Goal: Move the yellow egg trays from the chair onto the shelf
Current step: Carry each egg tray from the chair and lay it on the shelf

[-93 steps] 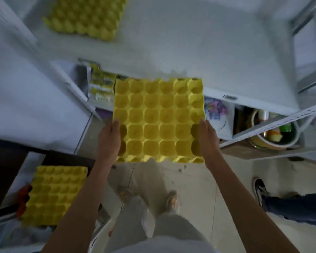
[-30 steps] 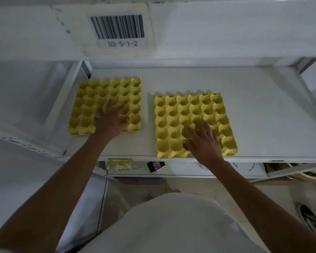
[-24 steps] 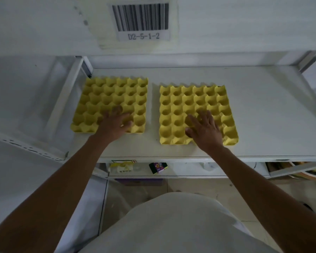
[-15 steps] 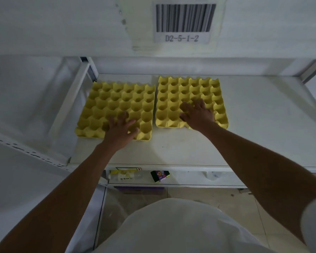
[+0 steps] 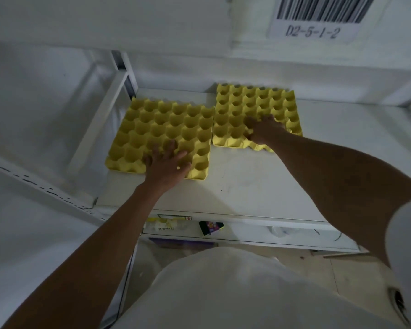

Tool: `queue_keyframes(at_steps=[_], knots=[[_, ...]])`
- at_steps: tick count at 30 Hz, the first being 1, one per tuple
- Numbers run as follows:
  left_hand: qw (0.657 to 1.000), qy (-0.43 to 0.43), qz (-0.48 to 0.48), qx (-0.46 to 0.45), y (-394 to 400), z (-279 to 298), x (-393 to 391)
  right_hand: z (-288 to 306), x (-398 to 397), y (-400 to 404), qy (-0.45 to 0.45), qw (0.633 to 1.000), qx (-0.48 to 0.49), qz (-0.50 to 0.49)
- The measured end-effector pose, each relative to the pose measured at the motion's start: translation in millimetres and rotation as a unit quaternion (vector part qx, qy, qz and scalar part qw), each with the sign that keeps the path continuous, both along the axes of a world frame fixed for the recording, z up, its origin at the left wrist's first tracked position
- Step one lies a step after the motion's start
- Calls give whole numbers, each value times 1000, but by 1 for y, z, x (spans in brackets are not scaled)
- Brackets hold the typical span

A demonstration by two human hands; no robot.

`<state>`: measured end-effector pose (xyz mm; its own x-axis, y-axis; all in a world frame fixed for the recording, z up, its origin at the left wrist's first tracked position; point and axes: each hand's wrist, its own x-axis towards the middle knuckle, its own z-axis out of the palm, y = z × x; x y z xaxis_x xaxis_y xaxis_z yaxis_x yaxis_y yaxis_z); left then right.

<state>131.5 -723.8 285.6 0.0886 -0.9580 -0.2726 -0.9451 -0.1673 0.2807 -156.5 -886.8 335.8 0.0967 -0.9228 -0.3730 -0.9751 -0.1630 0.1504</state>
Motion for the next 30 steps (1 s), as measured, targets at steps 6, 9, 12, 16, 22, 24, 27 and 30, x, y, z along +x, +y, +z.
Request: queue_keyframes(at_steps=[6,9,12,16,22,24,27,30], knots=[[998,-52,-36,-2,3,2,-1,-2,-2,-10,-2,1000,-17,4],[1000,-27,-12,2,3,5,-5,-5,-8,-11,-29,1000,-5,6],[1000,-7,-2,20,1,11,-7,-1,-9,0,-100,994,-41,-20],[1000,8,14,-4,6,18,-10,3,-12,24,-108,990,-94,10],[992,-32,-18,-123,22,38,-32,0,-23,49,-94,984,-112,104],[992,-38,4,-124,34,44,-39,-5,-24,60,-107,978,-118,132],[990,-62,63,-108,66,49,-56,-3,-27,80,-136,967,-128,171],[987,-62,138,-53,107,43,-86,-1,-39,115,-140,946,-142,257]])
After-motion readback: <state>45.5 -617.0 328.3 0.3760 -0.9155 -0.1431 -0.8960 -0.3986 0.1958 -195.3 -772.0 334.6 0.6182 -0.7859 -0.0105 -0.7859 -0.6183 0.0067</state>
